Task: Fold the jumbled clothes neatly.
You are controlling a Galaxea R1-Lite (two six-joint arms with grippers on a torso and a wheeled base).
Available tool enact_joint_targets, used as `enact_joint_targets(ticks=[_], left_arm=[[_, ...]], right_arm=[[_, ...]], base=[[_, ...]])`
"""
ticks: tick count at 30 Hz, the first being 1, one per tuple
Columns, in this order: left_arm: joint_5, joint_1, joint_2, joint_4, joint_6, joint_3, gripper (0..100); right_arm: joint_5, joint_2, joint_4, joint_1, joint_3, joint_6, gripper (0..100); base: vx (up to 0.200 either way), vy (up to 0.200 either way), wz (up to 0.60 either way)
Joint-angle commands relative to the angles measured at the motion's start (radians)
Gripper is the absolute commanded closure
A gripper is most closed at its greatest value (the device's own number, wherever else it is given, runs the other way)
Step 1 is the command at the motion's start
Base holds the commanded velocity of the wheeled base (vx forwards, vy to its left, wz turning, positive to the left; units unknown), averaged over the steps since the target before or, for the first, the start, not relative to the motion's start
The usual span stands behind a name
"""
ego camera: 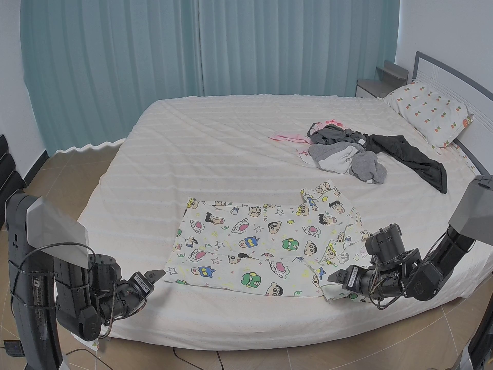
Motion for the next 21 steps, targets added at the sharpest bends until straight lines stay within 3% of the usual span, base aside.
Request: enact_joint_targets(ticks=[1, 6, 10, 17, 21], left_arm=[[0.000, 0.000, 0.002, -0.018, -0.001, 0.000, 0], [0.000, 0.000, 0.002, -0.018, 0.000, 0.000, 0], [0.000, 0.000, 0.002, -0.018, 0.000, 0.000, 0], [0.000, 0.000, 0.004, -0.018, 0.000, 0.000, 0], [0.000, -0.002, 0.004, -0.018, 0.000, 0.000, 0]], right_arm=[[0.006, -0.023, 0.004, -0.005, 0.010, -0.013, 0], [0.005, -0.029, 0.001, -0.028, 0.012, -0.046, 0], [0.016, -0.063, 0.001, -0.086, 0.038, -0.122, 0], [0.074, -0.042, -0.003, -0.200, 0.101, -0.328, 0], [0.126, -0.072, -0.014, -0.269, 0.170, -0.518, 0]], base=[[0.000, 0.000, 0.00], [0.000, 0.000, 0.00], [0.000, 0.000, 0.00], [0.000, 0.000, 0.00], [0.000, 0.000, 0.00]])
